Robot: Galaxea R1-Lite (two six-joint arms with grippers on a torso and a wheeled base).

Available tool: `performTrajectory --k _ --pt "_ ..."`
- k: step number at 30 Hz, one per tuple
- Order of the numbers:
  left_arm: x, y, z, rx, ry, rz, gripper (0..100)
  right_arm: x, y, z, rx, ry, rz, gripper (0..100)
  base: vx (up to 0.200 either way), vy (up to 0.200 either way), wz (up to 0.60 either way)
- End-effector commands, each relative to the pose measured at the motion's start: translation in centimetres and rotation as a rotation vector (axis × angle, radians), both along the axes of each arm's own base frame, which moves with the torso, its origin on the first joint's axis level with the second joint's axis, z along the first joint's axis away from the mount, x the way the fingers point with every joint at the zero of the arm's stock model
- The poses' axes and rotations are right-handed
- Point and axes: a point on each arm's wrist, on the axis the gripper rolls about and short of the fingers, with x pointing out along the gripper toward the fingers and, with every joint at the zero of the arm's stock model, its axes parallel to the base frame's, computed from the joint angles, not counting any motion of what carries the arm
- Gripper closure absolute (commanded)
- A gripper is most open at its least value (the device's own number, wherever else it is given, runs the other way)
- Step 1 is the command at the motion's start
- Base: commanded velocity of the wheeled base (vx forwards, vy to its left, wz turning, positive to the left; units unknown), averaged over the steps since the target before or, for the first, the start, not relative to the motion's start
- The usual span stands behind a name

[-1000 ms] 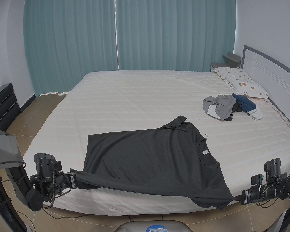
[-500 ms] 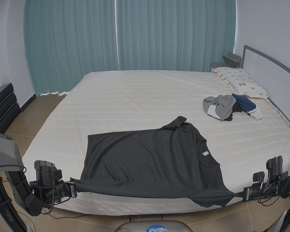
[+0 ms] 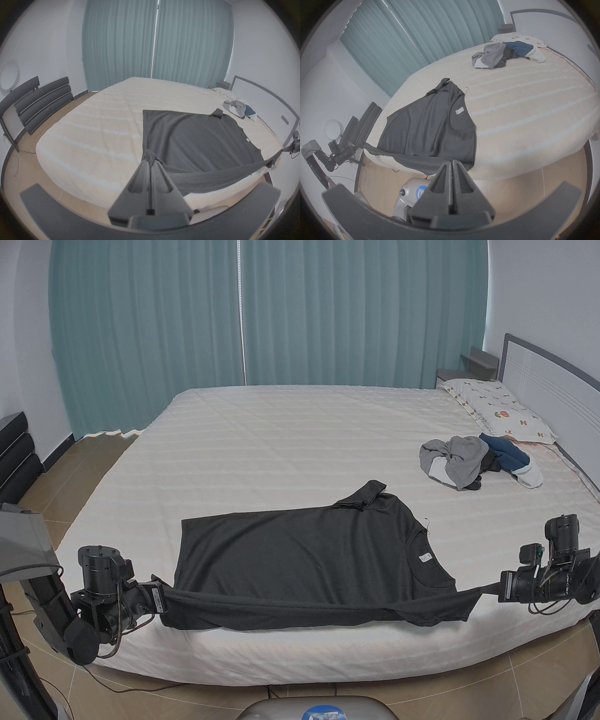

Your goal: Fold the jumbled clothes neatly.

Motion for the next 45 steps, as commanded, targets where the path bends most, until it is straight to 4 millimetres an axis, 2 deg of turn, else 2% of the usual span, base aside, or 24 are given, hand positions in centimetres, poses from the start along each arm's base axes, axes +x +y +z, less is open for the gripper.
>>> performTrajectory --k 1,6,9,15,20,28,32,34,39,41,42,45 --pt "2.6 0.0 -1.1 -0.017 -0.009 0.023 100 3.5 -0.1 -1.7 0.009 0.036 -0.001 100 0.000 0.000 0.00" --pt "4.9 -0.1 -2.3 -0.024 -0.016 0.034 100 5.8 -0.1 -3.2 0.016 0.055 -0.003 100 0.000 0.000 0.00" --pt "6.1 0.2 -3.1 -0.031 -0.018 0.050 100 7.0 0.6 -3.4 0.048 0.057 -0.016 100 0.000 0.000 0.00" --pt "8.0 0.8 -4.8 -0.028 -0.008 0.078 100 8.9 1.4 -4.5 0.071 0.029 -0.014 100 0.000 0.000 0.00" --pt "9.5 1.0 -5.5 -0.058 -0.027 0.103 100 10.3 1.7 -5.8 0.063 0.020 -0.033 100 0.000 0.000 0.00" --pt "10.7 0.6 -6.2 -0.090 -0.043 0.107 100 12.0 2.1 -5.0 0.148 -0.024 -0.106 100 0.000 0.000 0.00" --pt "10.9 0.4 -5.8 -0.126 -0.061 0.122 100 12.1 1.8 -4.2 0.184 -0.073 -0.139 100 0.000 0.000 0.00" --pt "10.5 0.2 -5.4 -0.135 -0.062 0.122 100 11.7 1.7 -3.1 0.199 -0.109 -0.148 100 0.000 0.000 0.00" --pt "9.0 -0.2 -3.8 -0.138 -0.066 0.106 100 10.1 1.8 -1.8 0.193 -0.122 -0.137 100 0.000 0.000 0.00" --pt "8.9 -0.2 -3.7 -0.138 -0.066 0.106 100 10.1 1.8 -1.7 0.193 -0.124 -0.136 100 0.000 0.000 0.00" --pt "8.3 -0.3 -2.9 -0.139 -0.076 0.102 100 9.6 1.9 -0.6 0.196 -0.151 -0.132 100 0.000 0.000 0.00" --pt "8.4 -0.3 -2.6 -0.141 -0.087 0.102 100 9.3 2.0 -0.4 0.195 -0.150 -0.127 100 0.000 0.000 0.00"
